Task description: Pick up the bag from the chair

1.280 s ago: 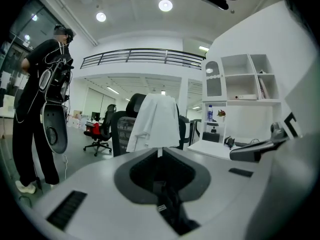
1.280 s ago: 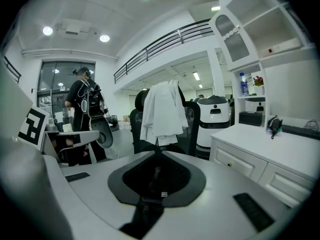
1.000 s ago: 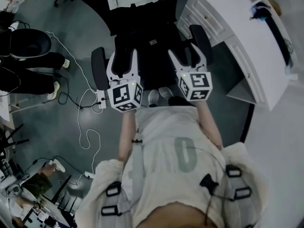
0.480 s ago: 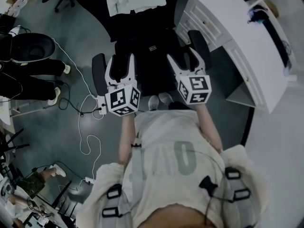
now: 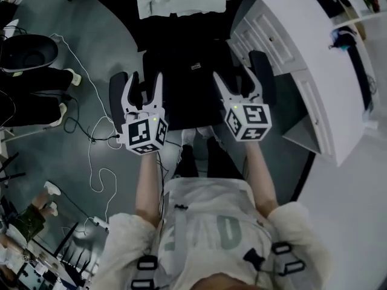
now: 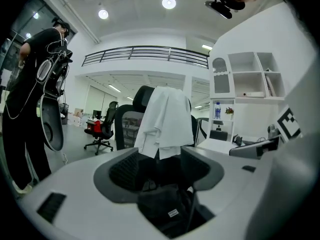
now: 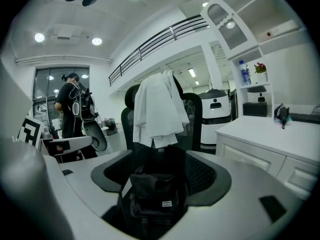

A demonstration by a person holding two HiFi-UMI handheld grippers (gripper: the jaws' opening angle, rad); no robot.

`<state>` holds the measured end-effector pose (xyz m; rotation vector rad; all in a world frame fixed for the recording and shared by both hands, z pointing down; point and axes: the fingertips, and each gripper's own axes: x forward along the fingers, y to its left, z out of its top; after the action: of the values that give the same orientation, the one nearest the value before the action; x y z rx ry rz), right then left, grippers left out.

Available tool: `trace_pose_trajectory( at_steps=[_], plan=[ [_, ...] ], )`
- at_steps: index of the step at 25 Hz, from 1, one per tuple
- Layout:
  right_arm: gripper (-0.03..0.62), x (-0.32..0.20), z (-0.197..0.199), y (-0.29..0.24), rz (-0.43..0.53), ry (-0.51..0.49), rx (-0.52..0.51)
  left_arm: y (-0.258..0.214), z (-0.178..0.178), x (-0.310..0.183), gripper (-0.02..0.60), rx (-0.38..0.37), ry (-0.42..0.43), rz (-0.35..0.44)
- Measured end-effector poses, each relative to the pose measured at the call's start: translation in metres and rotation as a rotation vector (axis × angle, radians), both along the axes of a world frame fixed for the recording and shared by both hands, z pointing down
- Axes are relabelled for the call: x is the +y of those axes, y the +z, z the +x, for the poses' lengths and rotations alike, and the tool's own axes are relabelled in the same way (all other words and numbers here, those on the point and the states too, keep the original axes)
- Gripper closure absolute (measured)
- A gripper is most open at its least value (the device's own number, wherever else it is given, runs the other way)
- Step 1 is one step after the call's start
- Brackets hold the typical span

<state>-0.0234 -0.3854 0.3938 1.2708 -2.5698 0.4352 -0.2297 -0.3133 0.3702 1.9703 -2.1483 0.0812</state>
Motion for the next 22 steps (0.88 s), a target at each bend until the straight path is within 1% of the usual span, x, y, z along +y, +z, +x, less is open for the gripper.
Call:
trace_pose_trajectory(
  at_steps=[5,12,15,18,22],
  plan=[
    [0.292,-0.037,-0.015,0.047,-0.010,-0.007,0.059,0.051,-0.027,-0.025,0.334,-0.024,-0.006,-0.055],
    [0.292,-0.090,-0.030,0.131,-0.042,-0.010,0.128,0.158,-0.055,-0.060,0.319,0.001,-0.035,-0.164],
    [0.292,-0.100,-0.031,0.182,-0.074,-0.008,0.154,0.216,-0.054,-0.063,0.318,0.023,-0.038,-0.221],
    [0.292,-0.109,-0.031,0.244,-0.095,-0.013,0.182,0.285,-0.049,-0.062,0.316,0.047,-0.041,-0.278],
    [0.292,-0.124,-0.034,0.321,-0.145,-0.025,0.213,0.367,-0.046,-0.063,0.316,0.095,-0.050,-0.368]
  ],
)
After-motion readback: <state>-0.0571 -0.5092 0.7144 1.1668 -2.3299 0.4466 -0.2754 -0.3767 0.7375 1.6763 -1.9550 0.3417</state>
